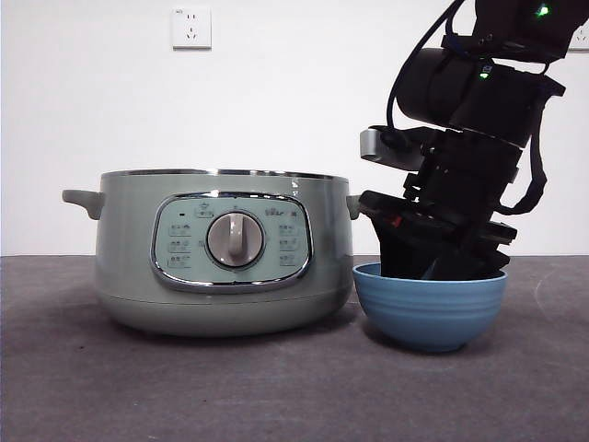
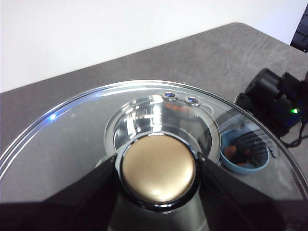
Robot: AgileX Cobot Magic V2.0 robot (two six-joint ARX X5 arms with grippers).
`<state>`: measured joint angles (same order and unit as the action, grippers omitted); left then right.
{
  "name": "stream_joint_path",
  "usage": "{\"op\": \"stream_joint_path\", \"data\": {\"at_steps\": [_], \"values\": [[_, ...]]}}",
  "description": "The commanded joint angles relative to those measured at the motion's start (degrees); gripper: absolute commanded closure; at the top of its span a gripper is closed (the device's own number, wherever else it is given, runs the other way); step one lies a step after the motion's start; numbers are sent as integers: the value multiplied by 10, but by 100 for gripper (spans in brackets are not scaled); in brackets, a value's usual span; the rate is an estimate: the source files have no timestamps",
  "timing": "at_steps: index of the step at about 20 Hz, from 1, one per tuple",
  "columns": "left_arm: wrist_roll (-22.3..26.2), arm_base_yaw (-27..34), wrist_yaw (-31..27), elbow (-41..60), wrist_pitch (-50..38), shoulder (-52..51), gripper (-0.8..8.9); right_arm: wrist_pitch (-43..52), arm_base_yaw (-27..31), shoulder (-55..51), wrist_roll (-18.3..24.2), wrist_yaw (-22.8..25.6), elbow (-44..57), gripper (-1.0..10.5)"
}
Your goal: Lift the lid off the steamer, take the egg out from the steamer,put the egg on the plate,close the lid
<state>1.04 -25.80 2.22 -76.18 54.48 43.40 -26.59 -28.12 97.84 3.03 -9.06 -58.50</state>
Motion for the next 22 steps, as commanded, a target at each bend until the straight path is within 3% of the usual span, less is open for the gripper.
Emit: {"op": "stream_joint_path", "data": {"at_steps": [1,6,18,22], "values": [[7,-1,21,-8,-48,14,822,-9,-2,3,2,0,5,528],[11,-1,44,-8,-105,81,822,-10,-2,-72,2,1,4,528],[38,-1,86,-8,-266,282,822,-52,-1,-510,-10,7,2,528],[47,-1,88,-8,-301,342,822,-63,0,-592,-17,42,2,528]]}}
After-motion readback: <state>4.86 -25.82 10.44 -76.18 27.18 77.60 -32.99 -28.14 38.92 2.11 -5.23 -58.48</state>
